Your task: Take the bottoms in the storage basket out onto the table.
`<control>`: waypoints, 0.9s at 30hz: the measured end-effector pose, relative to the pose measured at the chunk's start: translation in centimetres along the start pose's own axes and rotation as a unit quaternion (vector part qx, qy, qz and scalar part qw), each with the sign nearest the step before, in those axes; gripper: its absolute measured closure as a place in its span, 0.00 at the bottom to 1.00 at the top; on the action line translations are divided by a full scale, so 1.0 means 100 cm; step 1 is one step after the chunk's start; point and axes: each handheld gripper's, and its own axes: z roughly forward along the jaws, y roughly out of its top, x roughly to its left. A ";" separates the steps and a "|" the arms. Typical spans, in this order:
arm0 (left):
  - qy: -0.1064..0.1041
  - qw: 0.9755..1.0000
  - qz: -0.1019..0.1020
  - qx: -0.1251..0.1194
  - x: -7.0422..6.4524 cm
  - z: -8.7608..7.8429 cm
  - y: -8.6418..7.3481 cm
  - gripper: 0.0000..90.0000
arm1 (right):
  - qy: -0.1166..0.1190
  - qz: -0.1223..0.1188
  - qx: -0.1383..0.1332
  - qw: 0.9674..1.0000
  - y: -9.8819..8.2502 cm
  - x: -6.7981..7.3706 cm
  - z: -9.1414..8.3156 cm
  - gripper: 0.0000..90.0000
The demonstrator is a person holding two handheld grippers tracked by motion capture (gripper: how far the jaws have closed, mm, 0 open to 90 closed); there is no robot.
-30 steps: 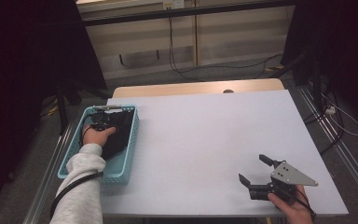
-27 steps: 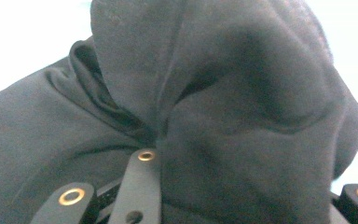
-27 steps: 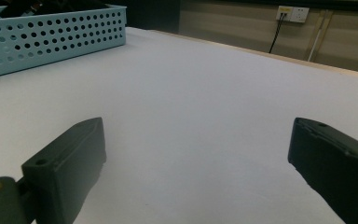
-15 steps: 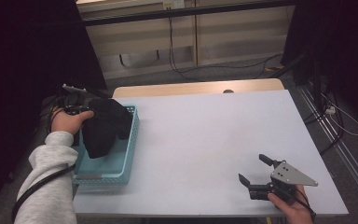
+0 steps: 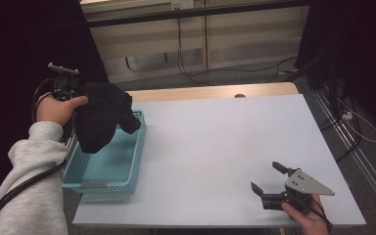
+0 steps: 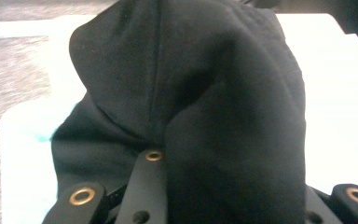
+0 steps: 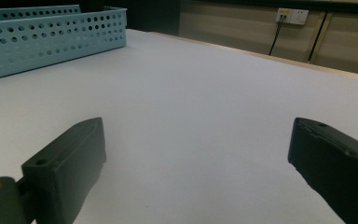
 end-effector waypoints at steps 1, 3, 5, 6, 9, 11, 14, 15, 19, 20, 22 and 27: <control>-0.004 1.000 0.007 -0.001 -0.004 0.000 0.001 0.86 | -0.001 0.000 0.000 1.000 0.000 0.000 0.000 0.03; -0.008 1.000 0.015 -0.008 -0.013 0.003 0.002 0.86 | 0.000 0.001 0.001 1.000 0.000 0.000 0.000 0.03; -0.019 0.999 0.029 -0.011 -0.022 0.006 0.003 0.86 | 0.001 0.000 0.001 1.000 0.000 0.000 0.000 0.03; -0.026 0.999 0.039 -0.011 -0.025 0.007 0.005 0.86 | 0.002 0.000 0.000 1.000 0.000 0.001 0.001 0.03; -0.045 0.998 0.048 -0.023 -0.039 0.011 0.007 0.86 | 0.002 -0.002 0.000 1.000 0.000 0.001 0.001 0.03; -0.052 0.996 0.061 -0.024 -0.047 0.013 0.009 0.86 | 0.002 -0.001 0.001 1.000 0.000 0.000 0.001 0.03; -0.062 0.995 0.067 -0.028 -0.060 0.015 0.014 0.86 | 0.001 0.001 0.001 1.000 0.000 0.000 0.001 0.03; -0.064 0.995 0.073 -0.030 -0.064 0.014 0.016 0.86 | 0.000 0.001 0.001 1.000 0.000 0.000 0.001 0.03; -0.075 0.993 0.086 -0.039 -0.077 0.010 0.023 0.86 | 0.002 -0.001 0.001 1.000 0.000 0.000 0.001 0.03; -0.080 0.992 0.086 -0.041 -0.080 0.009 0.024 0.86 | 0.002 -0.001 0.001 1.000 0.000 0.000 0.001 0.03; -0.085 0.991 0.093 -0.045 -0.085 0.007 0.026 0.86 | 0.003 -0.001 0.002 1.000 -0.001 0.001 0.001 0.03; -0.111 0.987 0.101 -0.058 -0.095 0.009 0.025 0.86 | 0.003 0.000 0.002 1.000 -0.001 0.000 0.001 0.03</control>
